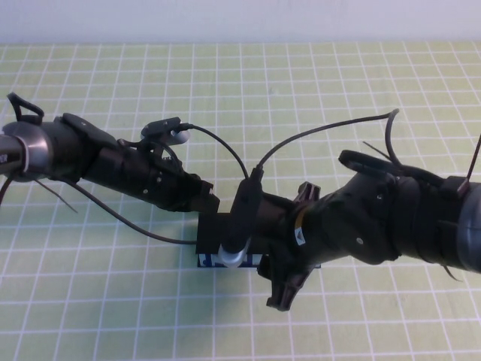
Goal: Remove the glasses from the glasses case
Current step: Pick up the glasses from the glasses case
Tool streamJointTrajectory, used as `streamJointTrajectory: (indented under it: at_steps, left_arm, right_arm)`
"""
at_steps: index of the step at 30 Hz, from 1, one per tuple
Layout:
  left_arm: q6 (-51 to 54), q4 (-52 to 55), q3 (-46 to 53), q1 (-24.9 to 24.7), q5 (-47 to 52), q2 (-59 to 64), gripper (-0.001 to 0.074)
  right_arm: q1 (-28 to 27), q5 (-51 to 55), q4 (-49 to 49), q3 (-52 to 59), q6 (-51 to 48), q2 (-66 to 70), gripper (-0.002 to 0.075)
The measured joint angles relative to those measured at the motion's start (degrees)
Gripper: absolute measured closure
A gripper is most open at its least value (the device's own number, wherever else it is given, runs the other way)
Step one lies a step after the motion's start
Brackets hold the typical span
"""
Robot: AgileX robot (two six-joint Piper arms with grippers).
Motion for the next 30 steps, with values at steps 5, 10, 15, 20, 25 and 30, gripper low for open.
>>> streamJointTrajectory:
  at_steps: [5,10,15,20,25,30]
  left_arm:
    - [0.0,0.0,0.0,0.0,0.0,0.0,0.0739]
    - [0.0,0.1,0.0,0.0,0.0,0.0,0.0739]
    - [0.0,0.2,0.0,0.0,0.0,0.0,0.0739]
    - [0.0,0.3,0.0,0.0,0.1,0.0,0.0739]
    - [0.0,0.3,0.0,0.0,0.1,0.0,0.0739]
    - [0.0,0.3,0.0,0.0,0.4,0.0,0.0739]
  right_arm:
    - [0.0,-5.6,-5.0,0.0,0.0,1.6,0.0387]
    - [0.0,-9.1,-9.4,-0.4,0.0,2.8,0.0400]
    - [0.0,-9.8,-11.6,-0.4,0.0,4.4,0.0402]
    - [0.0,-9.7,-12.3,-0.4,0.0,5.5,0.0402]
    - [0.0,-9.6,-13.7,-0.4,0.0,5.6,0.0402]
    - [0.0,-9.6,-14.6,-0.5,0.0,6.1,0.0402]
